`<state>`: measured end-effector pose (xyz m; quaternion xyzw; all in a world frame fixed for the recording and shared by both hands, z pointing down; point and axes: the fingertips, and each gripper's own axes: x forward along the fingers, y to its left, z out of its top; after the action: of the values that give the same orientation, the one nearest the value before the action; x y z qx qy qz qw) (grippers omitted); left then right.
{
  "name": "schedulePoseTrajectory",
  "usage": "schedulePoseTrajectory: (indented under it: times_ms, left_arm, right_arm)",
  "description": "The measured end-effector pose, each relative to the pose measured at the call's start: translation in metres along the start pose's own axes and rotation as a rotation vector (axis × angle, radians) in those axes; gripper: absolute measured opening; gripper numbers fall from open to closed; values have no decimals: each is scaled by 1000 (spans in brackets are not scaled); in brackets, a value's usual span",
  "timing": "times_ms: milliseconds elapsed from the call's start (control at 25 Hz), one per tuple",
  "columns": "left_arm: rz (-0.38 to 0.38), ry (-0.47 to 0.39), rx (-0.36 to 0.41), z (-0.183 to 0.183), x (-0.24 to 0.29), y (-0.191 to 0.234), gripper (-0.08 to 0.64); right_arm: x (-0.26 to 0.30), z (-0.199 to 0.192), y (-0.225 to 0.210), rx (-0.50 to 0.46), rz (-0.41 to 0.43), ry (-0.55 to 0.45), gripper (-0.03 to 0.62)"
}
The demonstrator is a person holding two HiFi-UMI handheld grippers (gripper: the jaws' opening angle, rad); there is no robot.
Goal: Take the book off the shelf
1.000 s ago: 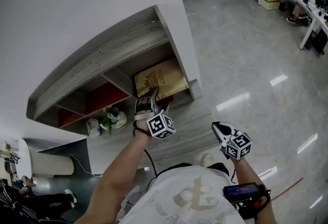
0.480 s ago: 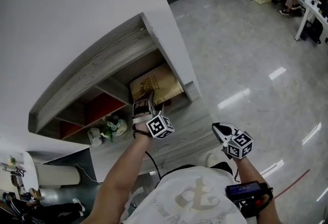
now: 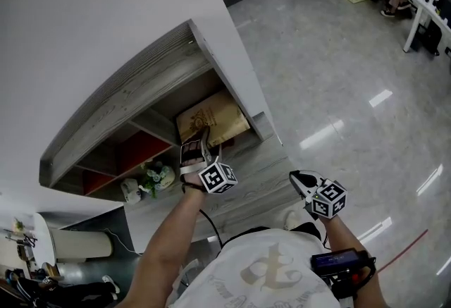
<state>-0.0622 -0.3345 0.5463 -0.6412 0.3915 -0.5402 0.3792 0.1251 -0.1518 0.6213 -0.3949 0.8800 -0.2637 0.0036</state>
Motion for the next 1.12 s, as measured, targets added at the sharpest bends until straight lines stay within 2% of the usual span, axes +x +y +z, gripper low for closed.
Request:
schedulePoseTrajectory:
  times_ms: [360,600,1120]
  left_arm:
    - [-1,-60,-5,6,-26,1,262]
    - [-19,-120,-30,20,-48,4,245]
    - [-72,-180,-75,25,-104,1,230]
  right_arm:
    - [-2,-3,-4,20,-2,6,5]
    - [5,-6,3,26,17,14,5]
    - [16,-8,17,2,56,42,5]
